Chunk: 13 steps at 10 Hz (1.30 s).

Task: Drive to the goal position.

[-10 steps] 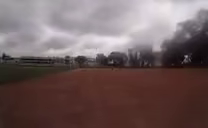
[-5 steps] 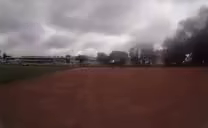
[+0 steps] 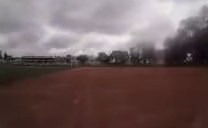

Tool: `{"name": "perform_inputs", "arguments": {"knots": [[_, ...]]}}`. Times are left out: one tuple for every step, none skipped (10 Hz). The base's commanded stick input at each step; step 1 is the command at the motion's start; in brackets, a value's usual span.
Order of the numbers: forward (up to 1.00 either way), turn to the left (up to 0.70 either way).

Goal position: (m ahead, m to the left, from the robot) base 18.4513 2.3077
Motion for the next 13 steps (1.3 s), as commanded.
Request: {"name": "perform_inputs", "arguments": {"knots": [[0.70,0.00],[0.70,0.00],[0.70,0.00],[0.70,0.00],[0.70,0.00],[0.70,0.00],[0.70,0.00],[0.70,0.00],[0.70,0.00],[0.70,0.00],[0.70,0.00],[0.70,0.00],[0.70,0.00]]}}
